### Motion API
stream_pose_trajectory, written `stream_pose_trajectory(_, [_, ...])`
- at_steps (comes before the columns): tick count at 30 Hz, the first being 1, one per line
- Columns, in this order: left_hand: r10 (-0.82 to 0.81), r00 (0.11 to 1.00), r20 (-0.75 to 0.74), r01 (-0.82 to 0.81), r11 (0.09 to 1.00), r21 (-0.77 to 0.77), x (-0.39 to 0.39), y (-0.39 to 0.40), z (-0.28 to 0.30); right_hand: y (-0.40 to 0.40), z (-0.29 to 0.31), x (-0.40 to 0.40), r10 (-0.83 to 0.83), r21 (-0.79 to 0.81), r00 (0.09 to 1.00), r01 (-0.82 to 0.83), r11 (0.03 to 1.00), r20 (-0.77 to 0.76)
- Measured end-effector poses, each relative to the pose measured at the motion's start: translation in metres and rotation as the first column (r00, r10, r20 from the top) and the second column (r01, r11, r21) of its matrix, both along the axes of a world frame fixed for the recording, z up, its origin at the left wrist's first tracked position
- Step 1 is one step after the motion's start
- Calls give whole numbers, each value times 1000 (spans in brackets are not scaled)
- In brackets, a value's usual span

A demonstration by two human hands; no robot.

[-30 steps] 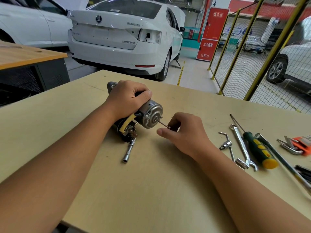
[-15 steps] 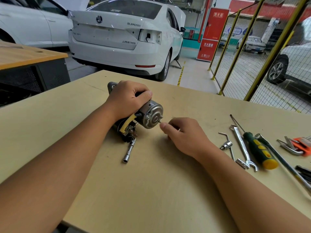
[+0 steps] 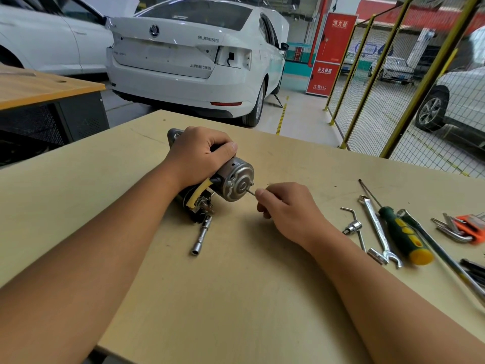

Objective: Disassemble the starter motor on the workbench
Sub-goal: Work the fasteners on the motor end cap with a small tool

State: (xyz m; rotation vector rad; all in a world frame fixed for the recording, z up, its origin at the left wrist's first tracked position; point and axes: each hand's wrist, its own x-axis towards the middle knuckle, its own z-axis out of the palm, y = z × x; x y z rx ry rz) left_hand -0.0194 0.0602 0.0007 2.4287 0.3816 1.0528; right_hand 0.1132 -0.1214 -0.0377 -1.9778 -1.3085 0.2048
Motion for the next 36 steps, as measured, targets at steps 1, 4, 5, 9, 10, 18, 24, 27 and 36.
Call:
stream_pose_trajectory(1, [0,1000,-1,0,1000,0,0,0,0,1,0,1,-6,13,1000,6,1000,12])
stream_pose_trajectory(4, [0,1000,-3,0,1000,-2,0,1,0,1,-2,3,-35,75,995,28,997,92])
stream_pose_trajectory(5, [-1,1000,-4,1,1000,-1,0,1,0,1,-2,3,-47,102,995,38,994,88])
stream_pose_trajectory(9, [-1,1000,-3,1,1000,-2,0,1,0,-1,-3,5,-30,91,999,26,996,43])
stream_pose_trajectory(10, [-1,1000,-3,1,1000,-2,0,1,0,-1,-2,4,-15,47,999,13,999,36])
stream_pose_trajectory(18, [1,1000,-3,-1,1000,1,0,0,0,-1,-2,5,-51,109,994,40,993,97])
stream_pose_trajectory(24, [-3,1000,-4,3,1000,-1,0,1,0,-1,-3,5,38,12,999,-38,999,1])
stream_pose_trajectory(27, [-2,1000,-6,2,1000,-4,0,1,0,1,-4,7,12,78,997,-19,997,81])
stream_pose_trajectory(36, [3,1000,-7,-3,1000,2,0,1,0,1,-4,5,25,43,999,-26,999,22])
